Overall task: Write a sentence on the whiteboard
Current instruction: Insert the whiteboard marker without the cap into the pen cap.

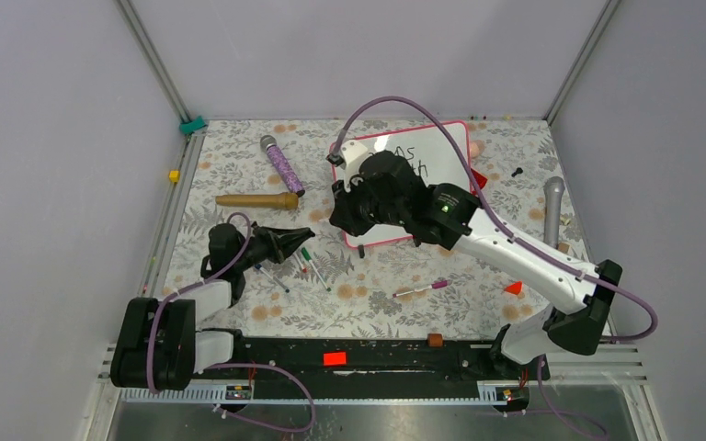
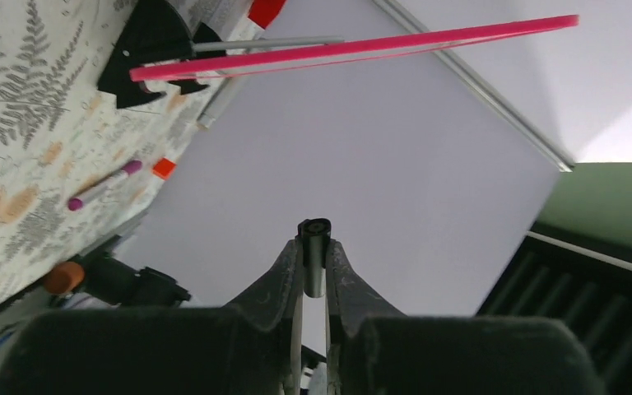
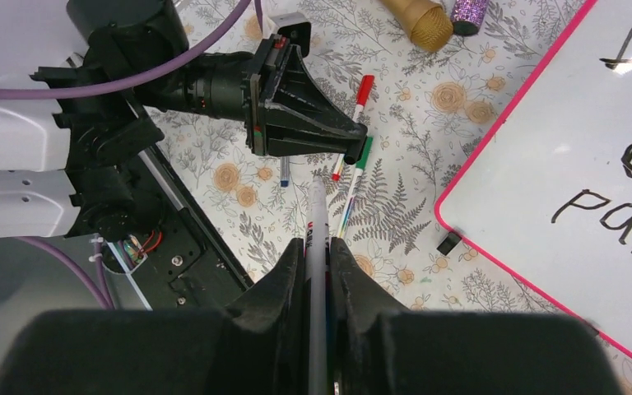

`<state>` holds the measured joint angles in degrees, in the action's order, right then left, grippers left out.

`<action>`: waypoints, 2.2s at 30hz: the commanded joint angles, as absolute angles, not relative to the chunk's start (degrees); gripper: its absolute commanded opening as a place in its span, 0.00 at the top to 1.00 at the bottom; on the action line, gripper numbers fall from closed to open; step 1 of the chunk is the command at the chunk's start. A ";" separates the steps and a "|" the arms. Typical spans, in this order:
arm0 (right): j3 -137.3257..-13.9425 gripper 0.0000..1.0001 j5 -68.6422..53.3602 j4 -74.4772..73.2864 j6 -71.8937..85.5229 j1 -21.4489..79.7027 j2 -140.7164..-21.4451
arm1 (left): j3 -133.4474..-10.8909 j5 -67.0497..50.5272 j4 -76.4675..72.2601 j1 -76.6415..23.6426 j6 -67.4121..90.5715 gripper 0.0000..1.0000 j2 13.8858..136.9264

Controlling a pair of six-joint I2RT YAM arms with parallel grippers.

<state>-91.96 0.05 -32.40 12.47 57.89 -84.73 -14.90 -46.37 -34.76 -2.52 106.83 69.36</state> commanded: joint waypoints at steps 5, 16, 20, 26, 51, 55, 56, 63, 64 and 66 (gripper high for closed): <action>-93.20 1.00 0.54 -31.81 9.68 59.32 -89.73 | -12.49 -42.45 -53.59 -2.72 123.42 1.00 65.14; -93.14 1.00 1.42 -30.97 9.51 59.28 -92.56 | -12.00 -42.44 -52.78 -2.72 124.39 1.00 63.42; -93.49 1.00 1.41 -30.79 9.58 59.30 -92.68 | -11.29 -42.77 -52.62 -2.74 124.34 1.00 63.24; -94.43 1.00 0.80 -30.53 9.87 59.32 -93.45 | -10.37 -43.00 -52.45 -2.77 124.28 1.00 63.17; -98.70 1.00 3.24 -30.51 9.58 59.31 -96.51 | -10.73 -45.16 -50.35 -3.80 123.10 1.00 63.19; -98.66 1.00 4.62 -30.47 9.67 59.29 -96.70 | -10.52 -45.51 -50.34 -4.06 123.24 1.00 62.95; -98.76 1.00 4.71 -30.51 9.52 59.30 -96.80 | -10.36 -45.50 -50.34 -4.19 123.41 1.00 62.89; -98.96 1.00 6.80 -30.78 9.56 59.32 -97.11 | -9.11 -45.02 -51.67 -4.83 124.73 1.00 62.61; -98.96 1.00 7.78 -30.80 9.58 59.33 -97.20 | -9.02 -44.66 -52.08 -4.96 125.40 1.00 62.67; -99.24 1.00 10.74 -30.83 9.39 59.33 -97.77 | -8.93 -43.84 -53.32 -5.18 126.85 1.00 63.00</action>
<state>-96.33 3.29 -32.71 10.28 59.29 -96.71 -9.67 -43.86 -48.62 -4.32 119.83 63.83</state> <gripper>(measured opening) 0.155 0.080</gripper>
